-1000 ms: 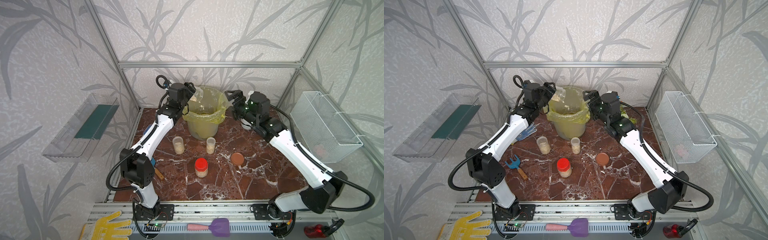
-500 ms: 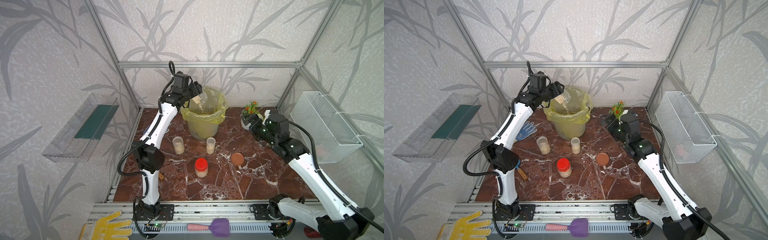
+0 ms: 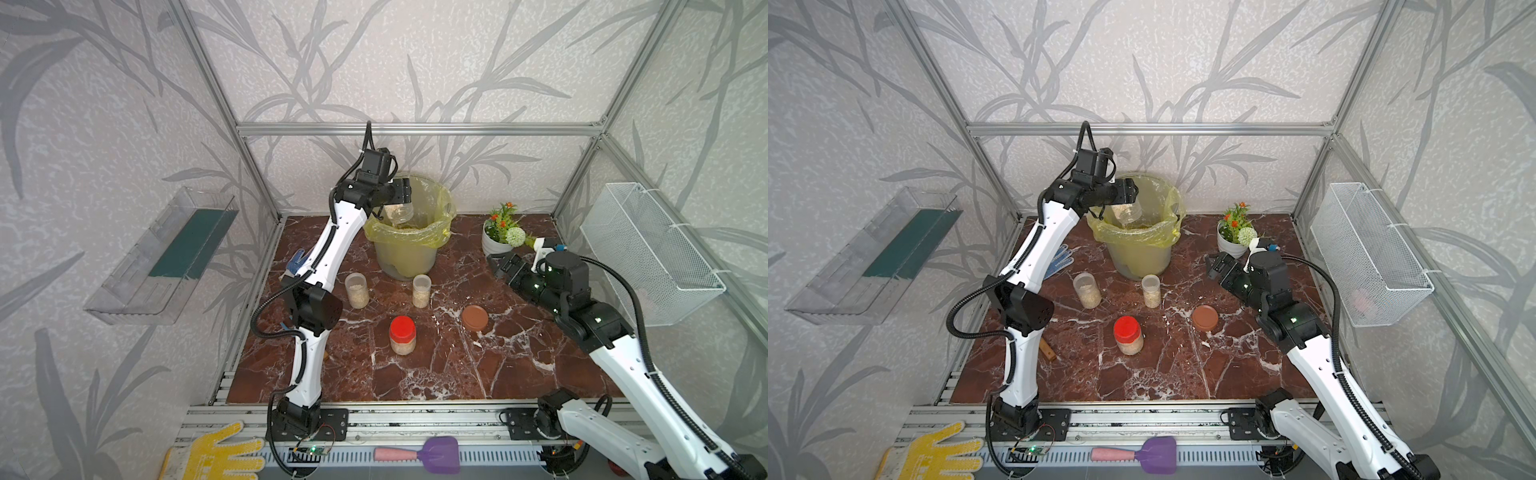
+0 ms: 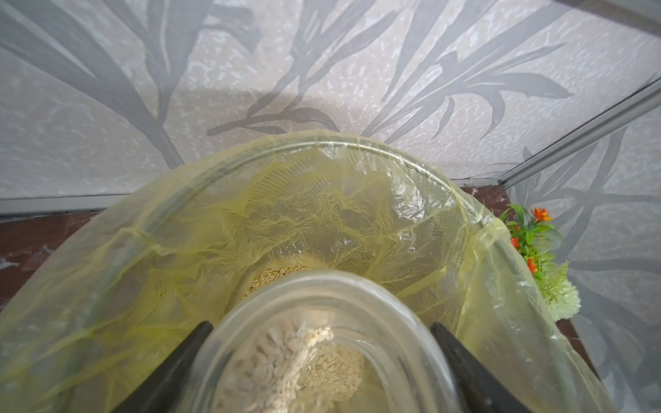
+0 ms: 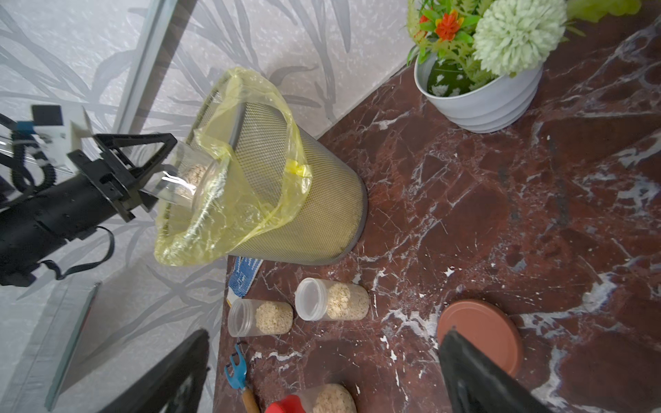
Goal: Empty expired oatmeal from jars
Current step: Pour the expired oatmeal into the trash bin.
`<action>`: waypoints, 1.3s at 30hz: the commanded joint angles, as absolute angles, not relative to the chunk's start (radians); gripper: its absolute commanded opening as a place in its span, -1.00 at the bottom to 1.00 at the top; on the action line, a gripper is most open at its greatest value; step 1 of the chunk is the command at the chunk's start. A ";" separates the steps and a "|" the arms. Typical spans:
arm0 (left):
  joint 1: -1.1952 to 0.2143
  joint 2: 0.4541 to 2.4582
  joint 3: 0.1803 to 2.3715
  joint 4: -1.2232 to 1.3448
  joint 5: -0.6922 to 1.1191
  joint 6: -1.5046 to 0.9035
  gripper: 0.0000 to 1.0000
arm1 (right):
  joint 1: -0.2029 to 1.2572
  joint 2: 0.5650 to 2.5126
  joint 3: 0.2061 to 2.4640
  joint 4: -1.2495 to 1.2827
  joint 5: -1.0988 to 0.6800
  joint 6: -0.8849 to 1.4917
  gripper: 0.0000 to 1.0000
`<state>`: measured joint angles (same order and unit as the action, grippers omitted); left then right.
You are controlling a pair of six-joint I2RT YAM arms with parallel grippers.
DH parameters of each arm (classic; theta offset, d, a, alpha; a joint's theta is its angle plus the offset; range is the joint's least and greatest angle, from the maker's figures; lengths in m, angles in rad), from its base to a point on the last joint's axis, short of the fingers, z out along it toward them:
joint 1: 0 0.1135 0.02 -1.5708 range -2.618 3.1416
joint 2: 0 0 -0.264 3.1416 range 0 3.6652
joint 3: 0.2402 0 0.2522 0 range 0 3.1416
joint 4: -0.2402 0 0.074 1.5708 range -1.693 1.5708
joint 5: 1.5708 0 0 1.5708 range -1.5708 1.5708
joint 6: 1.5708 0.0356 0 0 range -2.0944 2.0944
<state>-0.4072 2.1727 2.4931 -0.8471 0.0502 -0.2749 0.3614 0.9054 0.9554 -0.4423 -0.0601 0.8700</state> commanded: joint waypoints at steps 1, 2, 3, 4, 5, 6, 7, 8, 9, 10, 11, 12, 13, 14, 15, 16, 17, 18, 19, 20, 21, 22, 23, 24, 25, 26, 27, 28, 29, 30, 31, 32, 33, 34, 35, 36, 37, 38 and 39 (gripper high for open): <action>-0.470 2.152 2.528 -0.841 -0.077 -0.084 -1.00 | 0.358 0.872 0.917 -0.427 -0.039 0.813 0.98; -0.491 2.156 2.528 -0.842 -0.129 -0.036 -1.00 | 0.357 0.865 0.906 -0.418 -0.036 0.807 0.98; -0.510 2.160 2.525 -0.838 -0.172 0.007 -1.00 | 0.357 0.861 0.898 -0.412 -0.037 0.800 0.98; -0.531 2.165 2.521 -0.832 -0.236 0.045 -1.00 | 0.357 0.861 0.889 -0.398 -0.046 0.792 0.98; -0.545 2.172 2.517 -0.821 -0.315 0.044 -1.00 | 0.357 0.864 0.884 -0.396 -0.055 0.789 0.98; -0.546 2.178 2.516 -0.815 -0.340 0.053 -1.00 | 0.357 0.869 0.885 -0.395 -0.063 0.787 0.98; -0.547 2.180 2.520 -0.811 -0.346 0.049 -1.00 | 0.357 0.874 0.881 -0.385 -0.075 0.785 0.98; -0.546 2.180 2.520 -0.805 -0.342 0.044 -1.00 | 0.358 0.880 0.882 -0.383 -0.083 0.786 0.98; -0.546 2.178 2.520 -0.794 -0.355 0.050 -1.00 | 0.357 0.887 0.883 -0.380 -0.086 0.788 0.98; -0.541 2.178 2.525 -0.784 -0.412 0.049 -1.00 | 0.357 0.896 0.885 -0.375 -0.095 0.792 0.98; -0.530 2.176 2.533 -0.786 -0.416 0.019 -1.00 | 0.357 0.904 0.887 -0.371 -0.106 0.793 0.98; -0.522 2.171 2.537 -0.786 -0.348 -0.014 -1.00 | 0.357 0.909 0.891 -0.371 -0.117 0.792 0.98; -0.520 2.168 2.529 -0.771 -0.233 0.001 -1.00 | 0.357 0.919 0.894 -0.371 -0.125 0.789 0.98; -0.530 2.171 2.525 -0.759 -0.222 0.022 -1.00 | 0.357 0.927 0.896 -0.364 -0.131 0.786 0.98; -0.529 2.179 2.531 -0.755 -0.273 0.028 -1.00 | 0.357 0.933 0.896 -0.361 -0.135 0.783 0.98; -0.519 2.190 2.552 -0.762 -0.327 -0.024 -1.00 | 0.357 0.939 0.900 -0.361 -0.137 0.779 0.98; -0.503 2.198 2.578 -0.780 -0.249 -0.082 -1.00 | 0.357 0.943 0.903 -0.363 -0.144 0.775 0.98; -0.497 2.203 2.593 -0.785 -0.127 -0.066 -1.00 | 0.357 0.946 0.906 -0.362 -0.152 0.768 0.98; -0.516 2.205 2.594 -0.781 -0.142 -0.027 -1.00 | 0.358 0.949 0.907 -0.358 -0.159 0.765 0.98; -0.528 2.208 2.589 -0.770 -0.298 -0.013 -1.00 | 0.357 0.951 0.908 -0.357 -0.162 0.763 0.98; -0.520 2.212 2.594 -0.769 -0.332 -0.041 -1.00 | 0.357 0.951 0.908 -0.358 -0.165 0.761 0.98; -0.506 2.214 2.601 -0.776 -0.153 -0.056 -1.00 | 0.357 0.951 0.909 -0.360 -0.167 0.755 0.98; -0.518 2.219 2.603 -0.778 -0.075 -0.026 -1.00 | 0.358 0.948 0.905 -0.354 -0.167 0.753 0.98; -0.539 2.225 2.608 -0.782 -0.175 0.020 -1.00 | 0.357 0.949 0.898 -0.342 -0.163 0.756 0.98; -0.540 2.233 2.621 -0.789 -0.293 0.006 -1.00 | 0.357 0.950 0.894 -0.332 -0.160 0.761 0.98; -0.522 2.239 2.646 -0.819 -0.214 -0.048 -1.00 | 0.357 0.948 0.894 -0.333 -0.162 0.757 0.98; -0.516 2.240 2.646 -0.827 -0.061 -0.018 -1.00 | 0.357 0.947 0.896 -0.332 -0.166 0.753 0.98; -0.530 2.241 2.639 -0.827 -0.120 0.032 -1.00 | 0.357 0.948 0.894 -0.325 -0.167 0.754 0.98; -0.532 2.246 2.640 -0.822 -0.308 0.023 -1.00 | 0.359 0.949 0.891 -0.317 -0.169 0.758 0.98; -0.512 2.246 2.652 -0.841 -0.287 -0.045 -1.00 | 0.358 0.950 0.894 -0.315 -0.174 0.754 0.98; -0.478 2.238 2.655 -0.856 -0.031 -0.069 -1.00 | 0.359 0.951 0.899 -0.317 -0.180 0.745 0.98; -0.476 2.229 2.636 -0.837 0.029 -0.058 -1.00 | 0.359 0.953 0.900 -0.315 -0.177 0.742 0.98; -0.498 2.224 2.633 -0.840 -0.113 -0.030 -1.00 | 0.359 0.957 0.899 -0.304 -0.175 0.745 0.98; -0.506 2.216 2.632 -0.844 -0.218 -0.062 -1.00 | 0.359 0.960 0.901 -0.300 -0.179 0.746 0.98; -0.499 2.206 2.623 -0.843 -0.114 -0.056 -1.00 | 0.359 0.962 0.908 -0.306 -0.186 0.738 0.98; -0.493 2.196 2.606 -0.829 -0.039 -0.016 -1.00 | 0.359 0.964 0.914 -0.312 -0.189 0.731 0.98; -0.493 2.186 2.608 -0.837 -0.121 -0.063 -1.00 | 0.358 0.965 0.914 -0.311 -0.189 0.731 0.98; -0.475 2.167 2.601 -0.841 -0.103 -0.121 -1.00 | 0.359 0.964 0.916 -0.311 -0.189 0.730 0.98; -0.445 2.133 2.529 -0.771 0.049 -0.159 -1.00 | 0.359 0.962 0.918 -0.311 -0.188 0.727 0.98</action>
<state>-0.4782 2.2375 2.5809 -0.8528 -0.0898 -0.0731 0.3607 0.9623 0.8852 -0.3340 -0.1753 0.7509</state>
